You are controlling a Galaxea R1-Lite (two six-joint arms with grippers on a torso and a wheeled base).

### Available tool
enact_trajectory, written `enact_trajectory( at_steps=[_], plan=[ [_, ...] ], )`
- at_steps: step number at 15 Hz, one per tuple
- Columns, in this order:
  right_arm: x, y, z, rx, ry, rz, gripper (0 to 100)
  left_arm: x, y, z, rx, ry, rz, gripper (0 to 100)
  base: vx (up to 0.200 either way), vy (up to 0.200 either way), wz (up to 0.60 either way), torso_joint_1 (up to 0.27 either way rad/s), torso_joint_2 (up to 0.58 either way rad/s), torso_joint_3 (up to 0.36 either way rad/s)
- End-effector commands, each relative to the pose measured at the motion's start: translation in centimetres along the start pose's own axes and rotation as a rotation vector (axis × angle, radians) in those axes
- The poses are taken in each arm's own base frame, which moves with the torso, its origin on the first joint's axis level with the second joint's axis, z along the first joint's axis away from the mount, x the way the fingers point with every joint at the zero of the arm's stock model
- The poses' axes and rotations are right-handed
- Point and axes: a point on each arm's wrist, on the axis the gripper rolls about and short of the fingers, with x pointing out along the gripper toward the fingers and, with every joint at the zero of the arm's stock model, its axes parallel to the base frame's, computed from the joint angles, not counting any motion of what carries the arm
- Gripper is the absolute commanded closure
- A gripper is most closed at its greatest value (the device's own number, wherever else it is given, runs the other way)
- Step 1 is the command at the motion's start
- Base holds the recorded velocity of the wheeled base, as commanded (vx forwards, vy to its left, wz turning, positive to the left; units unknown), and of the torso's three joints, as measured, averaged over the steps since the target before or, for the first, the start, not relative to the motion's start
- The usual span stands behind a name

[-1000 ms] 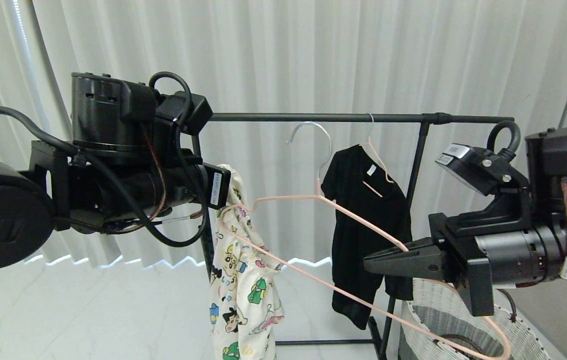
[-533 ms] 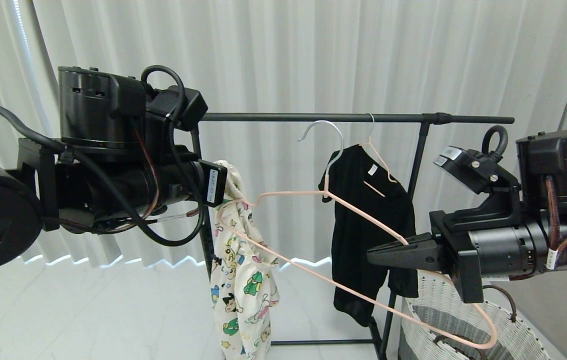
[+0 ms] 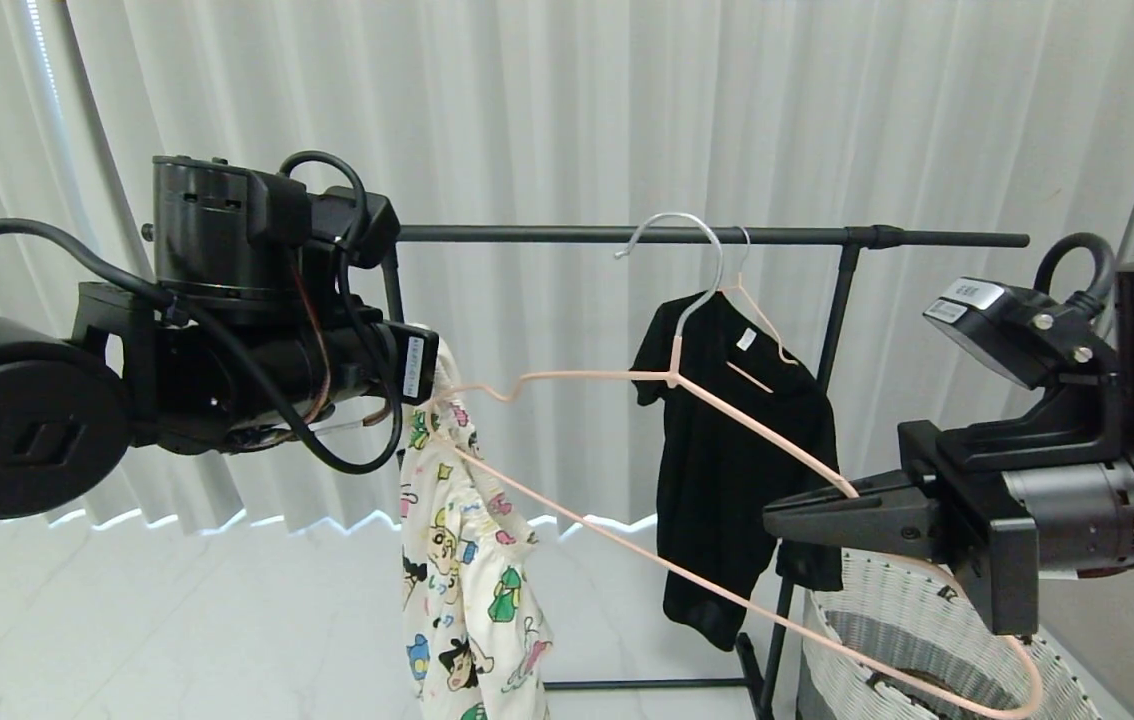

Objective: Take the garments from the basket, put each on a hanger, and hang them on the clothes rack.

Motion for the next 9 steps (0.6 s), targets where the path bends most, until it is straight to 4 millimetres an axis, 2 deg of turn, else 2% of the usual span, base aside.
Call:
enact_trajectory(
  at_steps=[1, 9],
  plan=[
    [-0.49, 0.55, 0.05, -0.014, -0.013, 0.003, 100, 0.34, 0.01, -0.17, 0.002, 0.01, 0.005, 100, 0.0, 0.0, 0.0, 0.0, 0.0, 0.0],
    [0.32, -0.23, 0.57, -0.015, -0.012, 0.005, 100, 0.13, -0.23, 0.09, 0.006, 0.003, 0.026, 100, 0.0, 0.0, 0.0, 0.0, 0.0, 0.0]
  ],
)
